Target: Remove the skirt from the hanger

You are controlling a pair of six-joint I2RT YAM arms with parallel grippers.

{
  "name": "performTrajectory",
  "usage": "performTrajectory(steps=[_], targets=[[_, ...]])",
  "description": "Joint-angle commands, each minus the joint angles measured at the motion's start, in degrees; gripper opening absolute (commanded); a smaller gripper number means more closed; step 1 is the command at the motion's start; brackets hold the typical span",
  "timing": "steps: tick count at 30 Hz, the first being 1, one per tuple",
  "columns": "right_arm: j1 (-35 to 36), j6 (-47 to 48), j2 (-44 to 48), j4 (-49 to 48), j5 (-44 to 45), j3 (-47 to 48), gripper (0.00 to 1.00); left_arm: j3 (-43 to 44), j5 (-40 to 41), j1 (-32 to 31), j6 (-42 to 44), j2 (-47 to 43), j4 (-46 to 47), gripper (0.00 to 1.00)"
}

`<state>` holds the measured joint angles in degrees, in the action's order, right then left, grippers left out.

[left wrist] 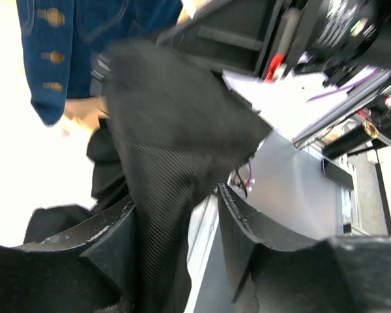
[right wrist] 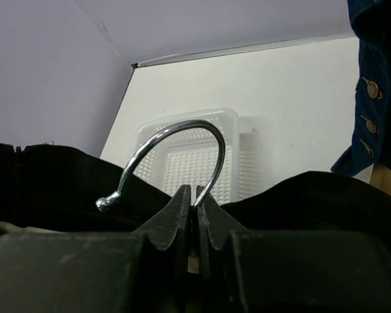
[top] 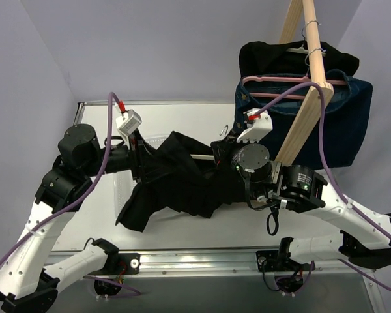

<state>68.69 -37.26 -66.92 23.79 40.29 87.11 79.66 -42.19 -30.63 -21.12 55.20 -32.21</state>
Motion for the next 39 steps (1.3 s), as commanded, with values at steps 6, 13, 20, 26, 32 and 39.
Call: performTrajectory(steps=[6, 13, 20, 26, 32, 39], targets=[[0.22, -2.12, 2.4, 0.29, 6.46, 5.44, 0.0, -6.35, 0.44, 0.4, 4.16, -5.45, -3.29, 0.6], [0.22, -3.26, 4.51, 2.66, 8.74, 6.23, 0.0, -7.5, 4.83, 0.4, 7.94, -6.77, -10.24, 0.49], [0.22, -3.96, 6.18, 6.35, 12.35, 8.33, 0.0, -8.29, 8.27, 0.4, 6.11, -8.0, -10.16, 0.02], [0.22, -7.83, 7.14, 9.26, 16.04, 8.96, 0.0, -11.72, 20.82, 0.49, 0.65, -13.1, -7.42, 0.02], [0.22, -8.36, 9.7, 0.66, 14.65, 5.0, 0.0, -11.98, 21.9, 0.57, 0.47, -13.28, -8.05, 0.02], [0.22, -7.92, 7.15, -14.87, 4.74, 4.47, 0.0, -7.08, 14.52, 0.49, 0.74, -8.45, -2.69, 0.02]])
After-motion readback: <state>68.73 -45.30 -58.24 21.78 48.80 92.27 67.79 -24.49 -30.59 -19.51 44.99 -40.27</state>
